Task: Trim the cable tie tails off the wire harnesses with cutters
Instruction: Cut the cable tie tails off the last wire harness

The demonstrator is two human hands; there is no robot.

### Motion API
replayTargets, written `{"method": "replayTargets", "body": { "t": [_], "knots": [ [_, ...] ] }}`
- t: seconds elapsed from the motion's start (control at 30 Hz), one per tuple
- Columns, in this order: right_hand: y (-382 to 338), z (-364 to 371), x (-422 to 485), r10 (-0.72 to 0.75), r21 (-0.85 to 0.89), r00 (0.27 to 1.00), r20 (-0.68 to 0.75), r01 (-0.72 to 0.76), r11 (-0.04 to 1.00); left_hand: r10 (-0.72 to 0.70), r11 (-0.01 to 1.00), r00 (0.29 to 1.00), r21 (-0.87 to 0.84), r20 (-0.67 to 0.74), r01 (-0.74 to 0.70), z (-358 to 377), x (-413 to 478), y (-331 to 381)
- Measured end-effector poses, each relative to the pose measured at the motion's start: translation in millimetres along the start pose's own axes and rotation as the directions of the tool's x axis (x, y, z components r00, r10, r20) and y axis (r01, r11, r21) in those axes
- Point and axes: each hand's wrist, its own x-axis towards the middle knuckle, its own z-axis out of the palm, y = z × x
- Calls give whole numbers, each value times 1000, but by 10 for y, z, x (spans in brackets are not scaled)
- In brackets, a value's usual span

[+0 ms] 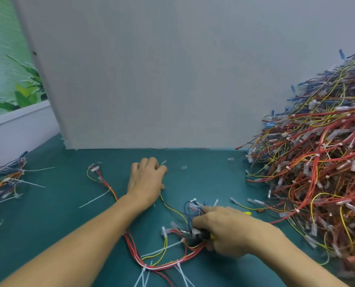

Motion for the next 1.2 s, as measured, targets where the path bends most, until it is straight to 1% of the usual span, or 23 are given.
{"method": "replayTargets", "body": {
  "t": [0.03,0.1,0.13,0.17,0.27,0.33,0.4,0.47,0.53,0.6,0.63,0.7,0.77,0.8,0.87,0.97,1.03,1.13,1.2],
  "knots": [
    [6,2,6,9,2,1000,-16,-9,1000,-55,996,998,-74,40,58,36,-8,-1],
    [37,-21,3,29,17,1000,-12,-28,999,-132,949,981,-266,145,167,34,-11,-17],
    [63,-39,-7,31,45,999,7,-31,999,-144,925,974,-326,176,195,13,-14,-40],
    [92,-67,-22,25,82,999,26,-27,996,-144,915,974,-352,176,199,-21,-20,-78],
    [192,-179,-112,-20,241,1000,13,16,970,-127,915,988,-373,90,152,-215,-97,-232],
    [244,-246,-202,-3,314,1000,7,1,949,-105,923,994,-369,33,110,-364,-199,-346],
    [291,-270,-275,22,343,1000,2,-21,939,-90,919,996,-388,-28,72,-498,-338,-436],
    [328,-266,-304,66,356,996,-63,-40,934,-84,913,991,-406,-107,34,-606,-497,-488],
    [317,-243,-290,147,383,974,-174,-70,921,-83,919,977,-395,-195,-1,-697,-672,-498],
    [252,-202,-251,190,343,942,-276,-88,935,-42,927,966,-370,-254,-58,-772,-855,-479],
    [197,-170,-227,181,302,935,-306,-85,950,2,925,968,-368,-251,-97,-799,-956,-462],
    [75,-43,-180,142,231,935,-325,-67,971,155,907,969,-362,-194,-218,-807,-1159,-420],
    [-23,100,-129,107,154,941,-321,-60,986,334,872,936,-341,-110,-351,-745,-1338,-381],
    [-61,168,-98,97,106,945,-313,-67,992,387,854,919,-347,-72,-387,-700,-1410,-365],
    [-94,278,-23,94,31,948,-304,-89,996,413,836,911,-394,-5,-381,-601,-1514,-340],
    [-90,328,85,102,-39,925,-367,-125,991,427,819,903,-443,44,-366,-472,-1591,-293],
    [-33,361,149,118,-54,904,-411,-154,987,422,808,906,-461,18,-367,-436,-1635,-256],
    [79,382,252,173,19,885,-432,-183,983,399,791,916,-486,-48,-371,-447,-1704,-241],
    [134,382,337,201,52,875,-440,-199,979,440,775,896,-476,-66,-416,-473,-1734,-216]
  ]
}}
